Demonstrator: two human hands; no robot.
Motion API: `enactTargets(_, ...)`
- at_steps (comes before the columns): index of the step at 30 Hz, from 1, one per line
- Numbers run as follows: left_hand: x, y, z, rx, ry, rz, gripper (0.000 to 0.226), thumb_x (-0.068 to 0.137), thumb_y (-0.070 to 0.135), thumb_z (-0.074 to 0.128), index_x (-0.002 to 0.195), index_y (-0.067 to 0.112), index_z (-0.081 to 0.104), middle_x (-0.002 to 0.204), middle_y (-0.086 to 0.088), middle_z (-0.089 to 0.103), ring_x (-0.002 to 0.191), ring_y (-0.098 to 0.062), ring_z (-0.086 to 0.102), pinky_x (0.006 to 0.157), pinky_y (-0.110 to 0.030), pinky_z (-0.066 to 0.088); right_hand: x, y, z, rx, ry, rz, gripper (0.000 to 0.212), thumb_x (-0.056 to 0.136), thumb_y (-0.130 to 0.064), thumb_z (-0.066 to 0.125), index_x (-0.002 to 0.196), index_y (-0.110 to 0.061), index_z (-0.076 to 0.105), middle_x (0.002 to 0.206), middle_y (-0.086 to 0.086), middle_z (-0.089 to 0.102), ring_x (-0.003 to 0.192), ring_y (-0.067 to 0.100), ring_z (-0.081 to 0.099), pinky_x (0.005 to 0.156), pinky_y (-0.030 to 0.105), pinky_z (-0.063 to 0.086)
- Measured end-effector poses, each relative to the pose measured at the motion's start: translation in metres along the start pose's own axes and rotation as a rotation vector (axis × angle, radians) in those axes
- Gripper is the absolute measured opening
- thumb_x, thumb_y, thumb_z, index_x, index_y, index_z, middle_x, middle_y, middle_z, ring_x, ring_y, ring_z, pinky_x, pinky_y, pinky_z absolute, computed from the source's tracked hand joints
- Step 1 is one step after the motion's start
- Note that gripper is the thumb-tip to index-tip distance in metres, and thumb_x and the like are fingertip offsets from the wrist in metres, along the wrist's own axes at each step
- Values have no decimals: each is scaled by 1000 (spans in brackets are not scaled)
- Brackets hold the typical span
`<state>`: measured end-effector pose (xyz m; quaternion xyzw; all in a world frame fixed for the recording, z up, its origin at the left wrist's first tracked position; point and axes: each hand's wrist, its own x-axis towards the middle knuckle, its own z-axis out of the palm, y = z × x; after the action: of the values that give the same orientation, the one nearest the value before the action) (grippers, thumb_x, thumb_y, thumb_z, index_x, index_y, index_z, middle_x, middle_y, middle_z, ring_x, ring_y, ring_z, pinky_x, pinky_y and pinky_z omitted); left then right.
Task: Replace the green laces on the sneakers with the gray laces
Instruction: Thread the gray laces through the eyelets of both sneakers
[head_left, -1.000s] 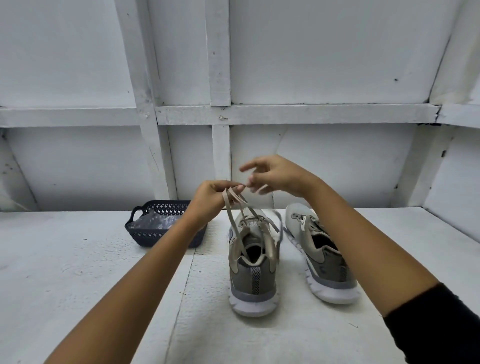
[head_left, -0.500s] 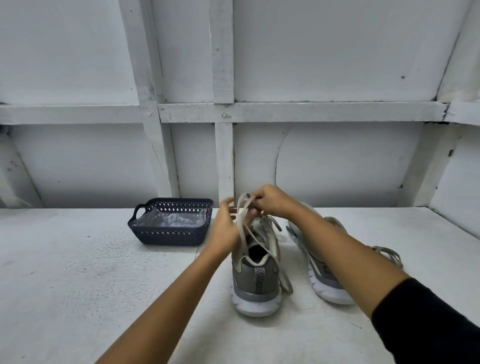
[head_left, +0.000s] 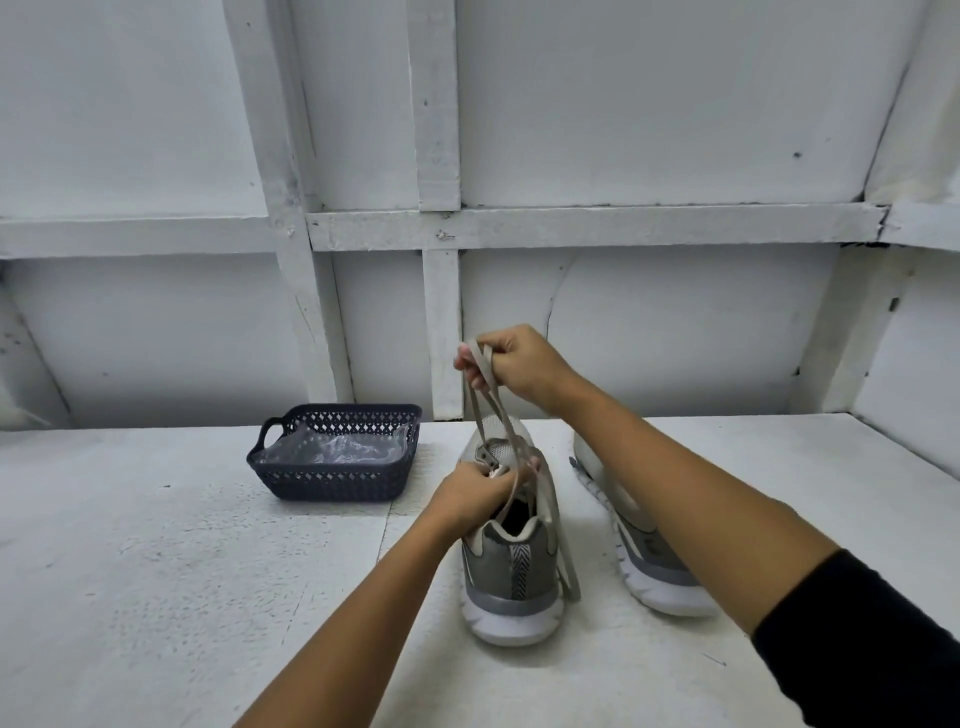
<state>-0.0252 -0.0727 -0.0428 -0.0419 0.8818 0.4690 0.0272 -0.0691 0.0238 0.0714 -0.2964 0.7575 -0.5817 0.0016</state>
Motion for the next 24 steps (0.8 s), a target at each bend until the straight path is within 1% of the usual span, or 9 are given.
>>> enactTargets(5,3,2,-2,46,-14,-6,91,57,82,47,91,2,69,86,-12,68,76,-21,61,77,-36,50,-5,5,7,96,7,24,17,95,-3,51,86,1,66,53,-8,61,47,-1,53,54,12,48)
enactTargets(8,2,1,-5,63,-57,2,77,67,80,43,83,9,68,86,-11,68,77,-20,61,81,-35,49,-7,3,5,48,7,39,18,95,-5,52,88,1,67,50,-12,61,47,-1,53,53,12,47)
enactTargets(10,1,2,-14,53,-117,4,65,86,70,39,93,12,68,97,-8,67,88,-19,62,90,-33,47,-12,4,0,17,13,58,19,95,-8,53,88,0,68,50,-12,60,47,-2,53,51,12,46)
enactTargets(13,3,2,-42,5,-214,-14,55,98,50,33,117,8,63,122,-8,61,114,-21,55,103,-35,40,-23,9,-7,-40,9,81,20,95,-12,54,86,-3,68,59,-5,60,47,-1,53,51,14,44)
enactTargets(15,7,4,-61,-21,-188,7,36,100,32,37,115,10,61,121,-7,62,111,-22,57,98,-37,45,-33,17,-11,-112,-9,81,19,95,-14,55,83,-8,69,65,1,62,52,0,55,53,15,45)
enactTargets(17,16,11,-76,15,-82,47,27,100,22,39,111,10,61,112,-6,64,99,-21,60,82,-32,49,-45,26,-12,-207,-36,85,19,93,-15,57,81,-14,71,71,2,67,63,5,60,64,22,51)
enactTargets(20,34,27,-83,114,47,161,24,97,15,45,109,5,63,107,-11,66,91,-20,59,64,-25,43,-66,36,-3,-410,-63,32,18,91,-12,58,85,-15,75,76,-10,67,72,-2,60,73,17,48)
enactTargets(21,40,32,-82,165,65,207,24,96,13,47,110,4,64,107,-13,67,90,-19,59,64,-24,43,-73,39,3,-457,-55,-12,18,90,-11,57,87,-13,75,77,-11,67,73,-1,60,72,17,46)
enactTargets(24,59,45,-69,359,26,305,26,93,11,51,112,7,68,113,-9,68,94,-15,59,78,-20,42,-89,49,17,-539,-51,-99,25,88,-26,53,91,-13,74,87,0,72,83,14,63,76,32,48)
